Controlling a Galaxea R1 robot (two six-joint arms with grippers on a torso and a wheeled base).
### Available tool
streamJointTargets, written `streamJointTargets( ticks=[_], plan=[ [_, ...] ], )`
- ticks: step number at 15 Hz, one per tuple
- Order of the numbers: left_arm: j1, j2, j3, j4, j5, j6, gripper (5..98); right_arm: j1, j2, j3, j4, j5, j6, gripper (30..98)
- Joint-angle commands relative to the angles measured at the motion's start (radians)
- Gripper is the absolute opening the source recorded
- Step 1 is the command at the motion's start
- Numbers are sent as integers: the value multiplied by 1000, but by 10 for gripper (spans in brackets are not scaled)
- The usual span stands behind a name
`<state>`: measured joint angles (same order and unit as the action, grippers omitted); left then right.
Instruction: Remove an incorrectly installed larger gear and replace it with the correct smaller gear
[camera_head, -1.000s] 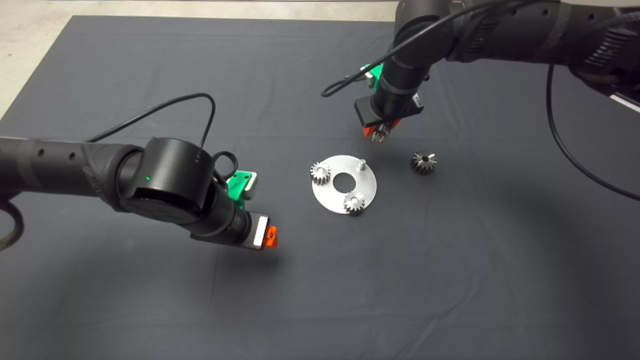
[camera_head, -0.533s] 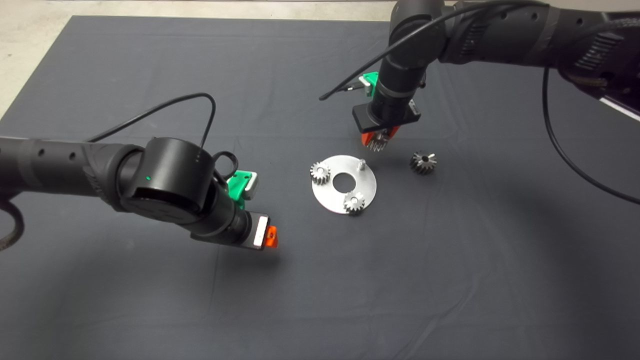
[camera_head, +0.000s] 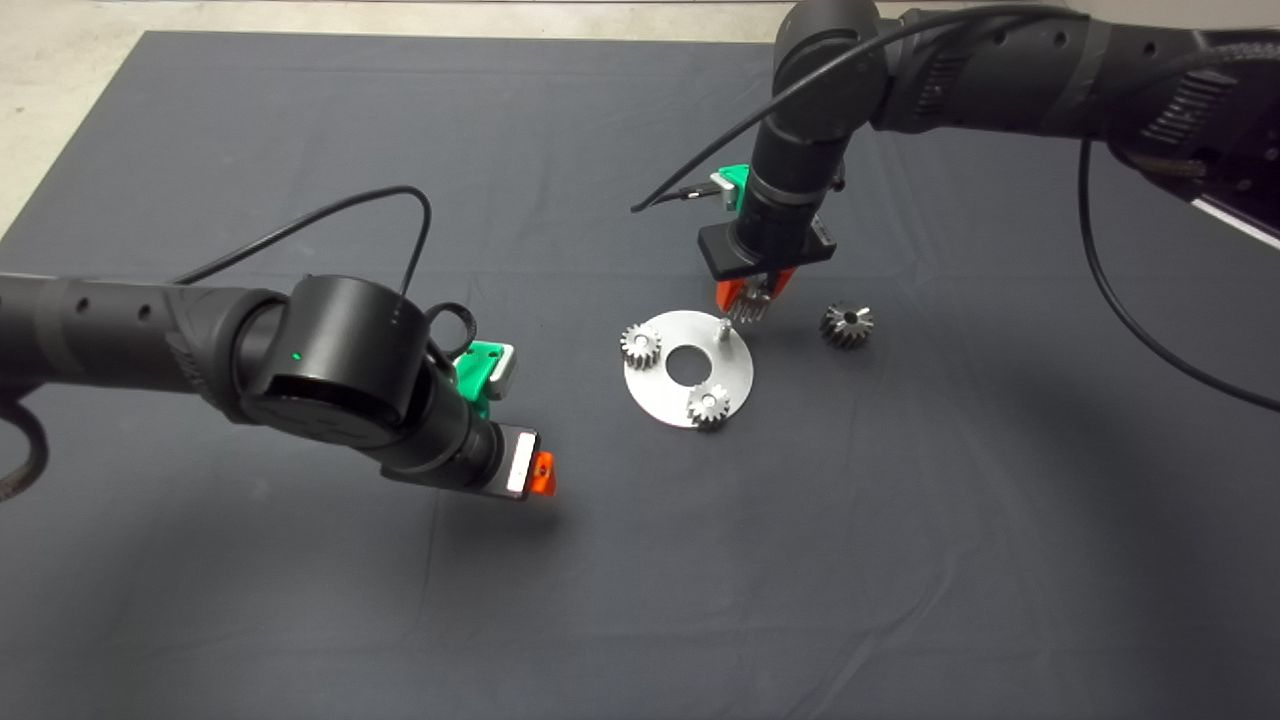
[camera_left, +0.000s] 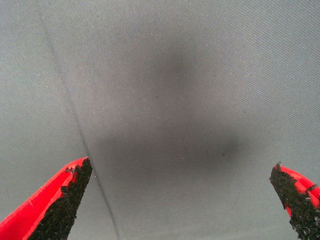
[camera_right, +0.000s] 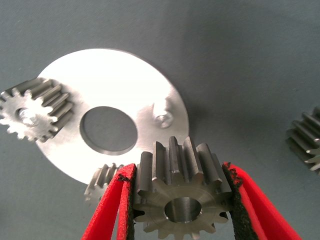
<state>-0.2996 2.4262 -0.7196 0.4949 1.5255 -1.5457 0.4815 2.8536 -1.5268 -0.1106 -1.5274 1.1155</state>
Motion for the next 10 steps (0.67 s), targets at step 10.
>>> streamJointTargets(
  ticks=[10],
  plan=[
    [-14, 3, 2, 10, 24, 3, 921, -9, 57, -15, 35, -120, -5, 368]
  ],
)
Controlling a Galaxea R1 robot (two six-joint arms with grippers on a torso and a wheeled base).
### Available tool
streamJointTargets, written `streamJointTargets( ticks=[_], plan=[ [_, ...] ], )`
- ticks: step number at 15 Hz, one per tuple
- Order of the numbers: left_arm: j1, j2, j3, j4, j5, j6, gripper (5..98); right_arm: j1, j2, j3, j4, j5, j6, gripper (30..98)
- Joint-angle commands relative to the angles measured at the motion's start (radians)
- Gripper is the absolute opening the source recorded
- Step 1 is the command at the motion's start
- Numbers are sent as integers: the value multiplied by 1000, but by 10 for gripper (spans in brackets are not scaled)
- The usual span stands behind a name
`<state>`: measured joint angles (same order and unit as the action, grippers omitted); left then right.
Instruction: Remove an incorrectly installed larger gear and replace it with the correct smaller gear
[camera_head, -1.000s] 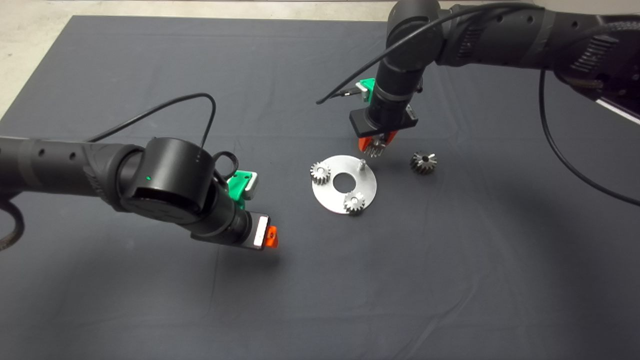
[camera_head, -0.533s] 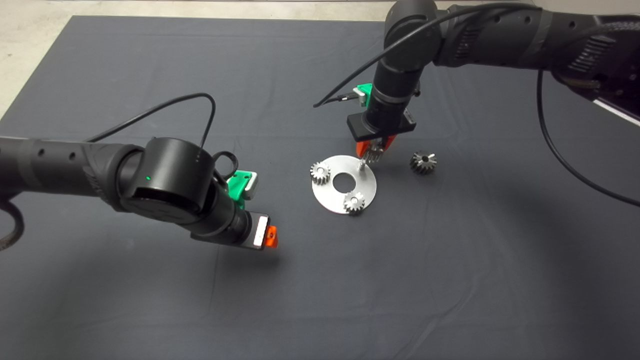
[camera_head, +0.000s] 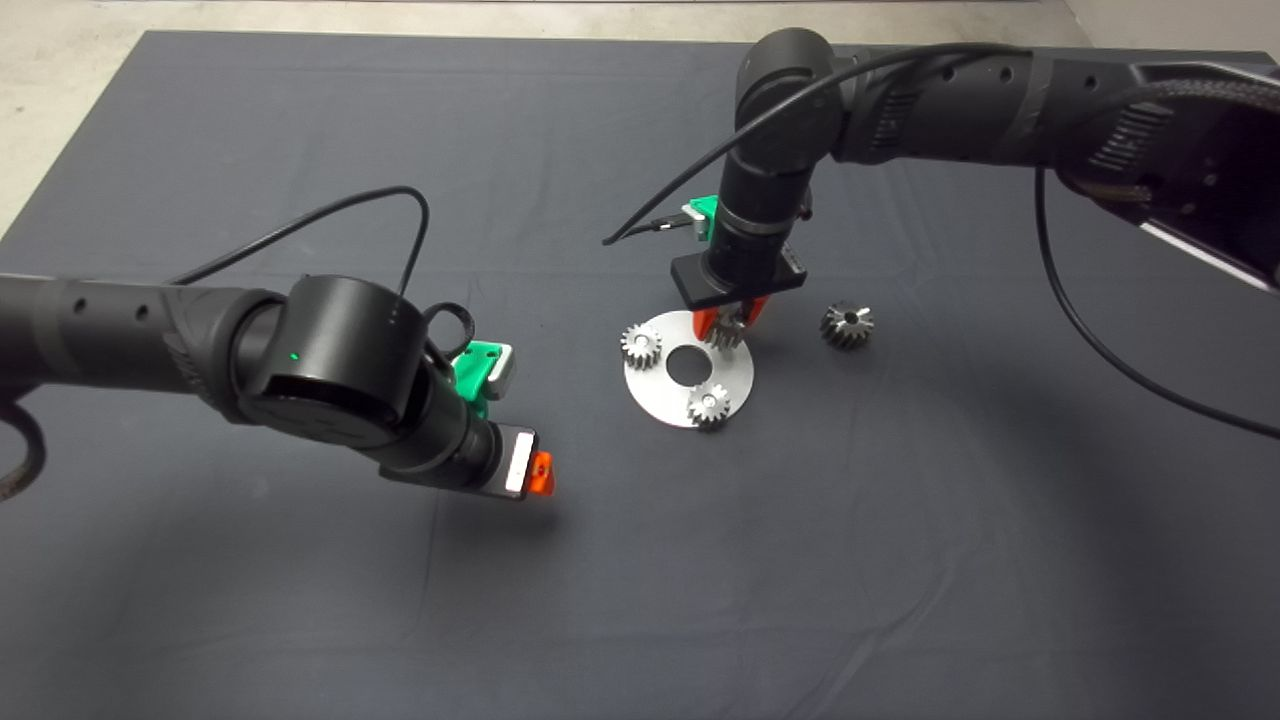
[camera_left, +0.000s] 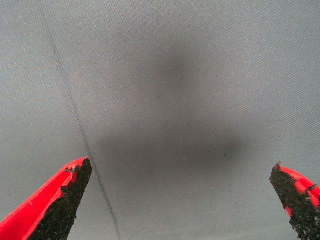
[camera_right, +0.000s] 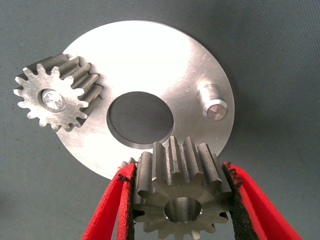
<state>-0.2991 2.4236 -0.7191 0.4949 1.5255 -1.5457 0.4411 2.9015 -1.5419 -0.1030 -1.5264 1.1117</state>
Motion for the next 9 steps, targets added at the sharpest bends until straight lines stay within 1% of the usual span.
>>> streamJointTargets(
  ticks=[1, 3, 7, 9],
  plan=[
    [-15, 7, -2, 10, 24, 3, 921, 31, 6, 1, 16, -121, -3, 367],
    [-15, 21, -17, 11, 24, 3, 921, 31, -1, -3, 12, -121, -6, 368],
    [-14, 22, -17, 11, 24, 3, 921, 25, -1, -29, 6, -121, -7, 367],
    [-14, 21, -18, 13, 24, 3, 921, 25, -6, -29, -29, -121, -6, 367]
  ],
)
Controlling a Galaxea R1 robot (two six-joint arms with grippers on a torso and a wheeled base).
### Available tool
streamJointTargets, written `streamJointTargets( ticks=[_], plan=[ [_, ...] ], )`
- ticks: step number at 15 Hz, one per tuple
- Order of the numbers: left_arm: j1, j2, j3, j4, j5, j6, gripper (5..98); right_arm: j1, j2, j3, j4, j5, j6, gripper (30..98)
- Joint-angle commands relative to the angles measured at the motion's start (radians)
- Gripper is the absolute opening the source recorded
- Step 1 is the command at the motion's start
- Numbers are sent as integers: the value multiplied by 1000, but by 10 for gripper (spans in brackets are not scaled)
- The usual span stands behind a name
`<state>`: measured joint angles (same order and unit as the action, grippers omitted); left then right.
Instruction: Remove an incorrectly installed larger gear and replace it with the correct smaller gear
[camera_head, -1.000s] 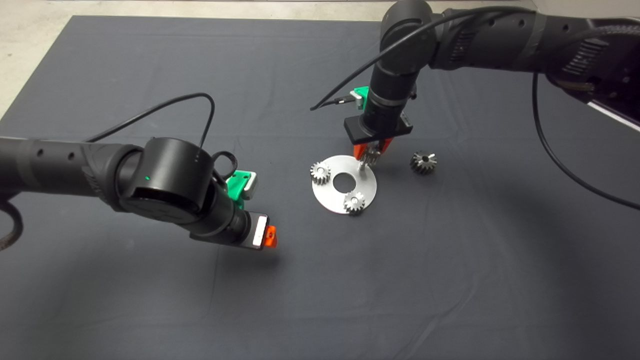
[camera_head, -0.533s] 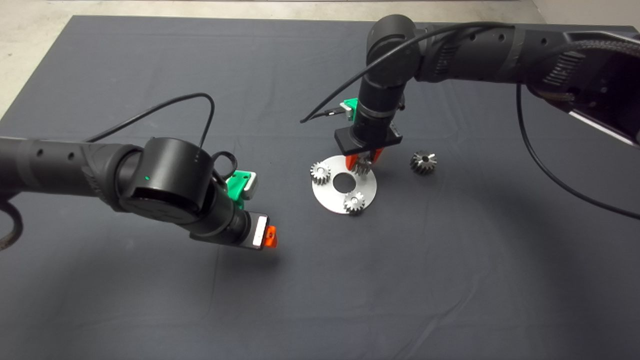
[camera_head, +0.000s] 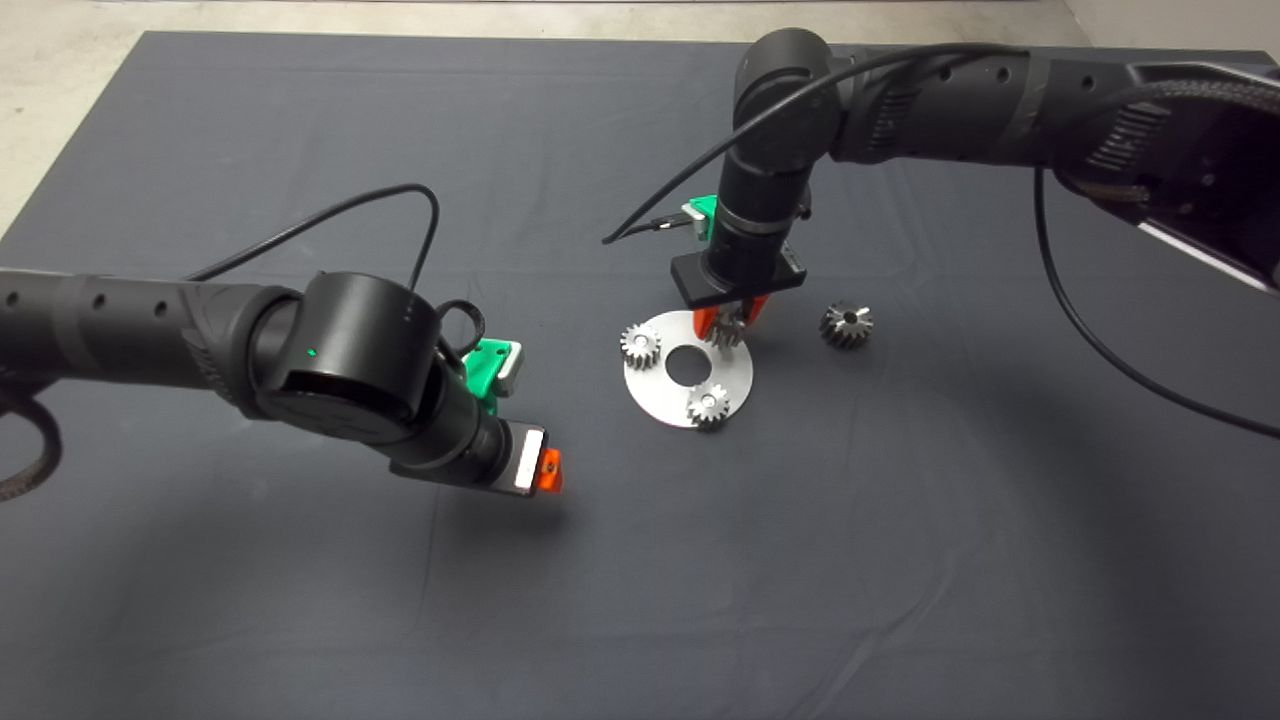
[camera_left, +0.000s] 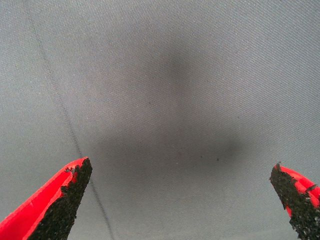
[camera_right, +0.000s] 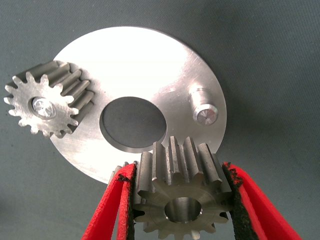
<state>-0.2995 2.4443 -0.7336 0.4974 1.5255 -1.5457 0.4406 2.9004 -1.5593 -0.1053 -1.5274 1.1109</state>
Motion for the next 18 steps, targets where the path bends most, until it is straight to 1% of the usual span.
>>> streamJointTargets(
  ticks=[1, 11, 13, 18],
  plan=[
    [-14, 0, -4, 9, 24, 3, 921, 26, -9, -11, -34, -122, -3, 367],
    [-15, -10, 2, 12, 25, 6, 921, 23, -16, -20, -87, -125, -5, 367],
    [-15, -10, 4, 12, 25, 6, 921, 21, -16, -20, -116, -125, -5, 367],
    [-14, -10, 5, 12, 25, 6, 921, -28, -22, -20, -178, -125, -3, 369]
  ],
)
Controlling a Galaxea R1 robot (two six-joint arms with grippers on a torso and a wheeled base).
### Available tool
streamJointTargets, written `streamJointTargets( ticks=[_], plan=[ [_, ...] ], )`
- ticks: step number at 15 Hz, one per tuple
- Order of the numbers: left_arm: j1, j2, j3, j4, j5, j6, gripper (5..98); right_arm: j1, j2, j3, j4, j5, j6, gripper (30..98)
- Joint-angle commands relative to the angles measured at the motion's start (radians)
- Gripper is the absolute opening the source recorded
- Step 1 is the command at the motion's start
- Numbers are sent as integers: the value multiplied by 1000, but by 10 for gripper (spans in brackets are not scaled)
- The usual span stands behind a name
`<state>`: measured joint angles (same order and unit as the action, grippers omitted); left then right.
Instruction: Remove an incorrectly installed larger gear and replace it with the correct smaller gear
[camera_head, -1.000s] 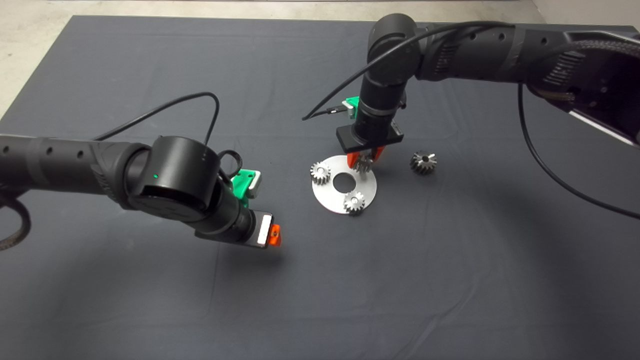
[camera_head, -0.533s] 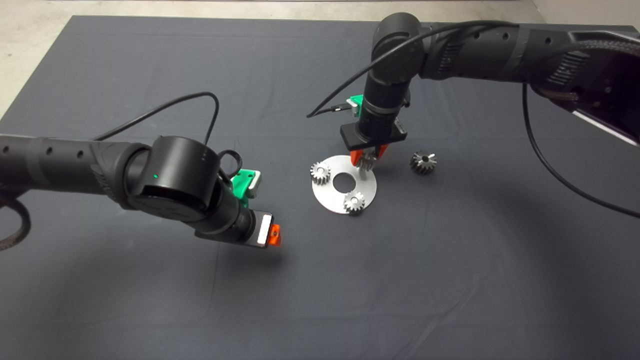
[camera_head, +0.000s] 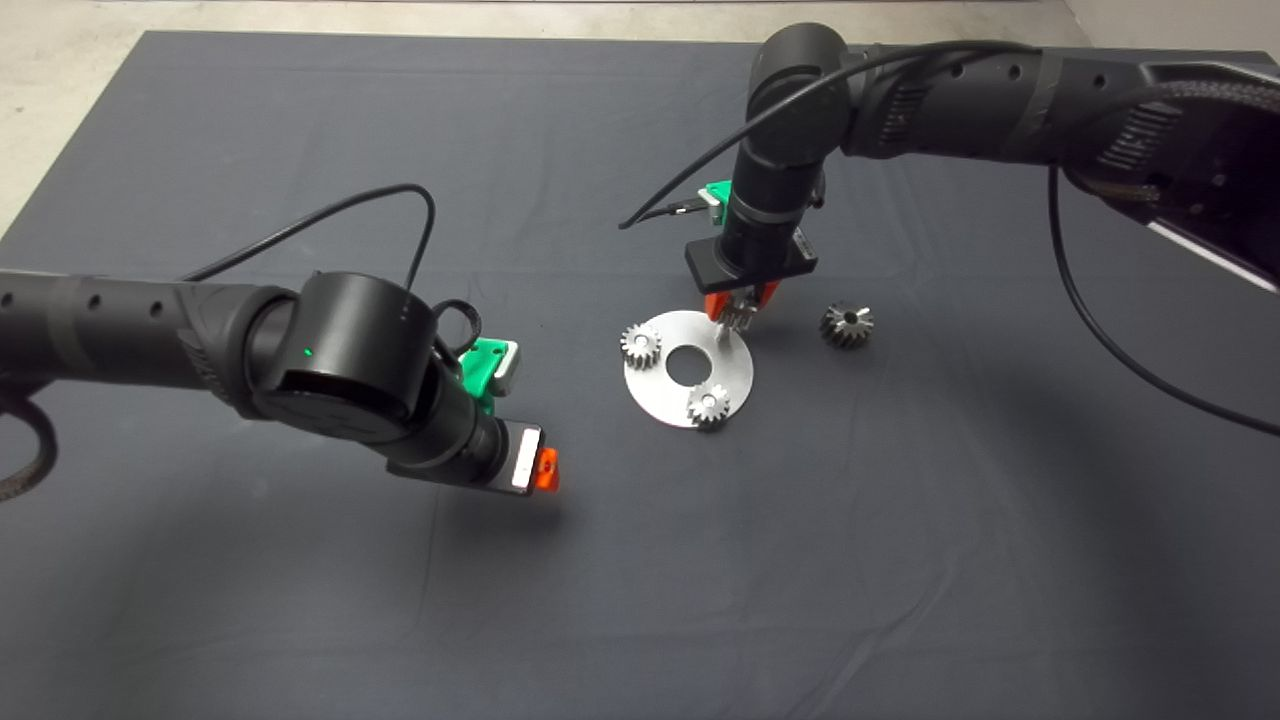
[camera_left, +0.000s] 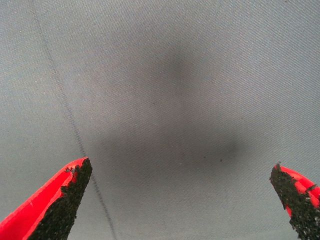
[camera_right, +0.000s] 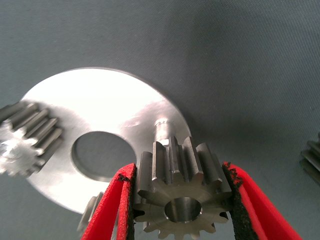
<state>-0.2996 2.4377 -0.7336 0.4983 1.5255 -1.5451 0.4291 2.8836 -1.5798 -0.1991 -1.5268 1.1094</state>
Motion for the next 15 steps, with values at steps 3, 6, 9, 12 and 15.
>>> streamJointTargets(
  ticks=[3, 6, 9, 12, 15],
  plan=[
    [-13, -1, 5, 11, 25, 5, 921, -33, -1, 0, -87, -125, -2, 367],
    [-13, 1, 4, 11, 24, 5, 921, -32, 0, 3, -88, -125, -2, 367],
    [-13, 4, -1, 11, 25, 5, 921, -32, 3, 3, -89, -125, -2, 371],
    [-13, 2, -4, 11, 25, 8, 921, -32, 6, 0, -98, -125, -2, 369],
    [-13, -2, -5, 11, 25, 11, 921, -31, 15, -8, -100, -125, -2, 367]
  ],
)
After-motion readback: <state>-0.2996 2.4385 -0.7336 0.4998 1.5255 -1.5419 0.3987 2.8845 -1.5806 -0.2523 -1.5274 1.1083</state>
